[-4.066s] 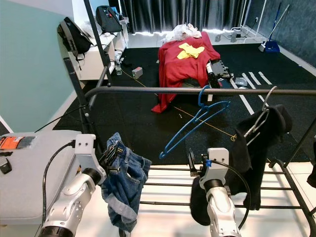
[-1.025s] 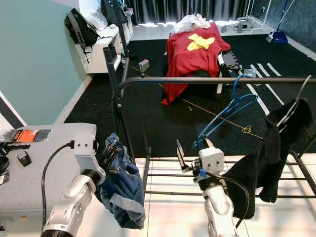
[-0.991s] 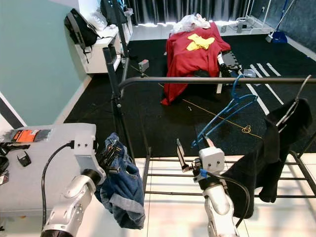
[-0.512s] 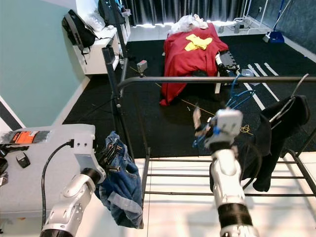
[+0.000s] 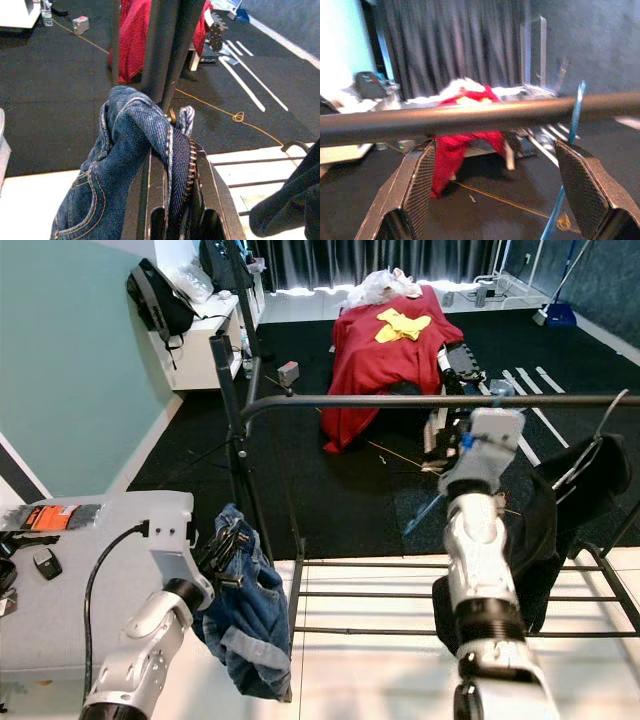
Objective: Hang hanger
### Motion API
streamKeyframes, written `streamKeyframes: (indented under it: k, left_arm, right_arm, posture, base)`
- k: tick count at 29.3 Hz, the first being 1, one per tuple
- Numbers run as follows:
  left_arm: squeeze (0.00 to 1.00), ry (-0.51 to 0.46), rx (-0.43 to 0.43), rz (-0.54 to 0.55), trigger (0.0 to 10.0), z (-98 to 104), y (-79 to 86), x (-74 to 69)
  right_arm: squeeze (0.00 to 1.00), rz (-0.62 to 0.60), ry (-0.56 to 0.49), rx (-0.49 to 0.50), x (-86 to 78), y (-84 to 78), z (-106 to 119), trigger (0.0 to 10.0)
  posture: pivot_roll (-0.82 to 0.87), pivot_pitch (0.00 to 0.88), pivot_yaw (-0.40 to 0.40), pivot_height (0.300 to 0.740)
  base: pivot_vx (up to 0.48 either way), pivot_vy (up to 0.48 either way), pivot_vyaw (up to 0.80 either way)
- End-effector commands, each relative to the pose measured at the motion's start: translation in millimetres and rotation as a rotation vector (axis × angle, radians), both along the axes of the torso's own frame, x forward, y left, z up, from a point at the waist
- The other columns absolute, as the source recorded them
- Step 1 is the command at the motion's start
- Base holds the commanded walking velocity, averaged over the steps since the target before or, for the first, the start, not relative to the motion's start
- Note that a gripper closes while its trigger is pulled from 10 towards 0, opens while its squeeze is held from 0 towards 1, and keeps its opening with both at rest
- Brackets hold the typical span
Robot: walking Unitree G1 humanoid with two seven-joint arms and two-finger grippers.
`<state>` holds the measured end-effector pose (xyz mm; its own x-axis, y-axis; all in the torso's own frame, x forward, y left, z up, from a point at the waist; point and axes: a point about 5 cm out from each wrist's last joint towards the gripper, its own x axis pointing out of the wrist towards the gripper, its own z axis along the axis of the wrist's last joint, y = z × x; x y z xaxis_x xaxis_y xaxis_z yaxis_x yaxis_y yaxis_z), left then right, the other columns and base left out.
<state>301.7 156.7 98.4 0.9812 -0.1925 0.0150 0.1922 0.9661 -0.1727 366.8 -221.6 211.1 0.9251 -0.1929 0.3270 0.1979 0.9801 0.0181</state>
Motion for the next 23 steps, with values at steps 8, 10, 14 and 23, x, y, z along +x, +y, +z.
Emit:
streamKeyframes:
  k: [8,10,14,23]
  left_arm:
    - [0.00,-0.053,0.004,-0.013,10.0,9.6,3.0,2.9]
    - [0.00,-0.053,0.004,-0.014,10.0,9.4,3.2,2.6]
    - [0.00,-0.054,0.005,-0.014,10.0,9.8,4.1,2.7]
    - [0.00,-0.050,-0.006,-0.023,10.0,9.8,3.1,3.1]
  right_arm:
    - [0.00,0.005,0.132,0.074,4.9,9.9,-24.0,10.0]
    - [0.00,0.032,0.164,0.094,4.8,16.8,-33.3,10.0]
    - [0.00,0.058,0.176,0.101,3.0,24.0,-40.1,10.0]
    - [0.00,0.060,0.100,0.018,-15.3,38.7,-47.3,10.0]
  posture:
    - [0.08,0.022,0.070,0.740]
    - [0.08,0.022,0.069,0.740]
    - [0.09,0.023,0.070,0.740]
    - [0.08,0.025,0.077,0.740]
  base:
    - [0.000,0.000,0.00]
    - [0.000,0.000,0.00]
    - [0.000,0.000,0.00]
    - [0.000,0.000,0.00]
